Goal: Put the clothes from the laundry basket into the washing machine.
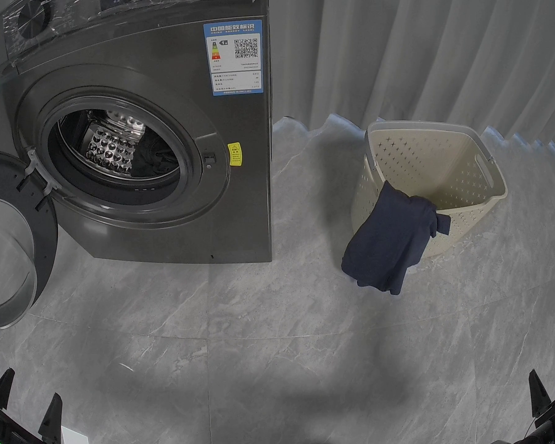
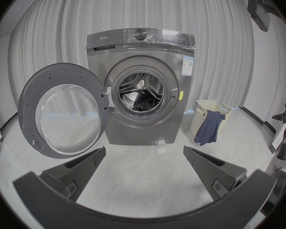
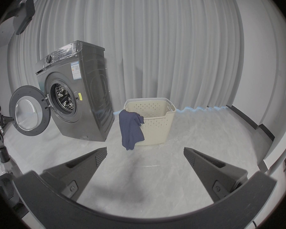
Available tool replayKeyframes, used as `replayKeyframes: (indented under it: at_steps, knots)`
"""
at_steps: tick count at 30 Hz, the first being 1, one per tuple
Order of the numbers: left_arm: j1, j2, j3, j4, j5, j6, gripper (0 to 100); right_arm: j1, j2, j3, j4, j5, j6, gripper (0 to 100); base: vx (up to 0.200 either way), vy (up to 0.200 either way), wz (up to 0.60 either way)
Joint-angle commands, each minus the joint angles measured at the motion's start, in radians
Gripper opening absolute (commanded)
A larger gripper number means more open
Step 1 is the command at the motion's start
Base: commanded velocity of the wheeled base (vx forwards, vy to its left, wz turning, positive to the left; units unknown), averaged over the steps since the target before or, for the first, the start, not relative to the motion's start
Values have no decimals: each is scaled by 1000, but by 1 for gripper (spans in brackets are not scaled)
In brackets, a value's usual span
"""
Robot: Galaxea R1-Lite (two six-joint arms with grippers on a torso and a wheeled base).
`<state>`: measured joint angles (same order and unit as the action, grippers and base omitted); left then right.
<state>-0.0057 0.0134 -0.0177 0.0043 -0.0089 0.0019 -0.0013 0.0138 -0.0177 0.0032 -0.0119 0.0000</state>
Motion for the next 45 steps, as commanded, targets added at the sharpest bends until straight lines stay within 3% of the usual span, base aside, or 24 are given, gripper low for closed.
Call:
replayKeyframes:
  at_steps: [1,9,18,37,45]
  knots:
    - [0,-6,16,0,0,0,100,0,-14,16,0,0,0,100,200,0,0]
    - [0,-6,16,0,0,-3,100,0,-14,16,0,0,0,100,200,0,0]
    - [1,-6,16,0,1,-5,100,0,-14,16,0,0,0,100,0,-67,0]
    - [0,-6,16,0,1,-2,100,0,-14,16,0,0,0,100,0,-200,0]
    - [0,-6,16,0,6,-25,100,0,-14,16,0,0,0,100,0,-200,0]
